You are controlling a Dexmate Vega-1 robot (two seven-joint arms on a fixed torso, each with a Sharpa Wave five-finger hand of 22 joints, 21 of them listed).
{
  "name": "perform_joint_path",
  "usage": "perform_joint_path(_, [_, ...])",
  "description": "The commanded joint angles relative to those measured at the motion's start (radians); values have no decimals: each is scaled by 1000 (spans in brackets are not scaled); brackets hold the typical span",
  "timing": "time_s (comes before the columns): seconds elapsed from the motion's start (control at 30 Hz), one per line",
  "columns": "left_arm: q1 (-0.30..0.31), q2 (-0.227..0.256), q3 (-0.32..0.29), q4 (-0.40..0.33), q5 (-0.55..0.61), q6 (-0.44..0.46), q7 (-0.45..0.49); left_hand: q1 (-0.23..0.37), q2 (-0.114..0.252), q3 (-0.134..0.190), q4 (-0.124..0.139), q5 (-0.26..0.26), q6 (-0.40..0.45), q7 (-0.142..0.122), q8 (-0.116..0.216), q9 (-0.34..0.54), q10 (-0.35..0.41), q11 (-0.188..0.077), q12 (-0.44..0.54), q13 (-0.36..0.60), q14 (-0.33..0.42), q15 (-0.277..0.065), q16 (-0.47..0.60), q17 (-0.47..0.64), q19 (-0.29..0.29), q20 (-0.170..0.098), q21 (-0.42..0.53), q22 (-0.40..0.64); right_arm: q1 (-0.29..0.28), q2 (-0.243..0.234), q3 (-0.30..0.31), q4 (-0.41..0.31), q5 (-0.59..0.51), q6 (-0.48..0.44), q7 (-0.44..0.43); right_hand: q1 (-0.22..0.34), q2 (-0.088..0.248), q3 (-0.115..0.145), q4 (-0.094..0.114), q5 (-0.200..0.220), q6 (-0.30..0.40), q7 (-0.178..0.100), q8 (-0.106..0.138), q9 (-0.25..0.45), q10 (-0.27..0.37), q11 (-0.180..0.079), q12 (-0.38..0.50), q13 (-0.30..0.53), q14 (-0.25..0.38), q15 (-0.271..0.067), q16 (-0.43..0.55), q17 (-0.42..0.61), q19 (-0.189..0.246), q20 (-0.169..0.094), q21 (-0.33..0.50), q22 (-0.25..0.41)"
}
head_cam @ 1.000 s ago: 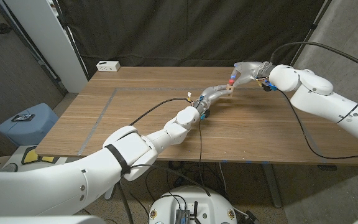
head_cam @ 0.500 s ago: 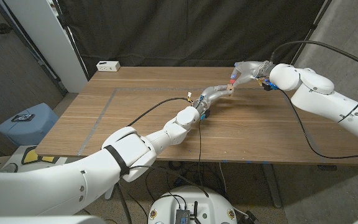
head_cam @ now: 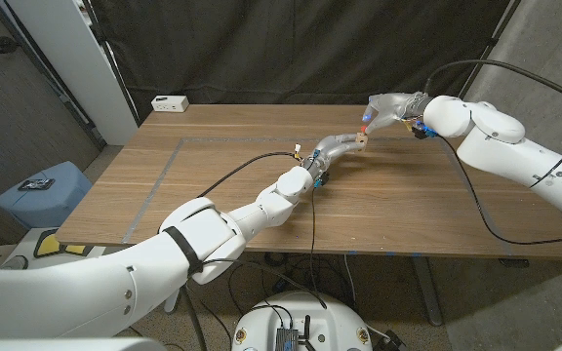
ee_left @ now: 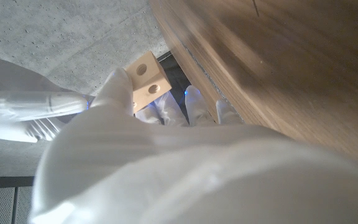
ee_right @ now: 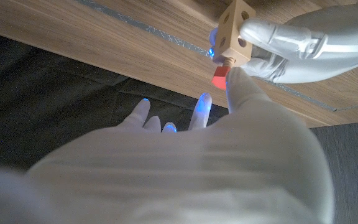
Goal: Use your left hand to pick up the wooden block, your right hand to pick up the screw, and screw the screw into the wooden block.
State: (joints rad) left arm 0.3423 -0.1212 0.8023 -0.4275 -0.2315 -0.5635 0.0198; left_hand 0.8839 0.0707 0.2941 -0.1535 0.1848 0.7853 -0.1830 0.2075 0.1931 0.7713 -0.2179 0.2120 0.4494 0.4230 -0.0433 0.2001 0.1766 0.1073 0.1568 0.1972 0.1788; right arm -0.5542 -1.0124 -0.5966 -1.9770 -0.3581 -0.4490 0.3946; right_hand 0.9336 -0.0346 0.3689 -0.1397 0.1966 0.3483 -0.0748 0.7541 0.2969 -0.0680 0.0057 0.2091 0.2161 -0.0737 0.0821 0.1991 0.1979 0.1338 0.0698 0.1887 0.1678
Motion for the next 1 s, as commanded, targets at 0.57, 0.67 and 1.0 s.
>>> perform_joint_path(0.57, [-18, -12, 10, 28, -3, 5, 3, 24, -4, 3, -9, 7, 39, -18, 12, 1, 23, 0, 9, -2, 12, -70, 3, 5, -1, -7, 5, 3, 66, 6, -22, 33, 13, 18, 92, -36, 10, -3, 14, 5, 9, 10, -5, -9, -21, 22, -4, 7, -19, 26, -2, 7, -16, 12, -4, 3])
perform_joint_path(0.67, [-15, -10, 10, 24, -2, 1, 5, 31, -4, 4, -11, 7, 48, -16, 15, 1, 29, 0, 10, -2, 12, -70, 3, 5, -1, -7, 5, 3, 64, 4, -20, 32, 17, 20, 93, -40, 12, -3, 16, 6, 15, 7, -3, -10, -18, 23, -2, 8, -19, 28, -1, 7, -16, 12, -3, 3])
perform_joint_path(1.0, [-7, -8, 12, 12, 3, -3, 10, 50, -8, 9, -17, 6, 66, -19, 20, 0, 42, -1, 13, -1, 9, -78, 2, 5, -1, -12, 5, 3, 56, -9, -13, 27, 39, 21, 108, -59, 19, -8, 23, 6, 13, 1, -6, -14, -24, 39, -3, 8, -22, 35, 1, 9, -17, 15, -1, 3])
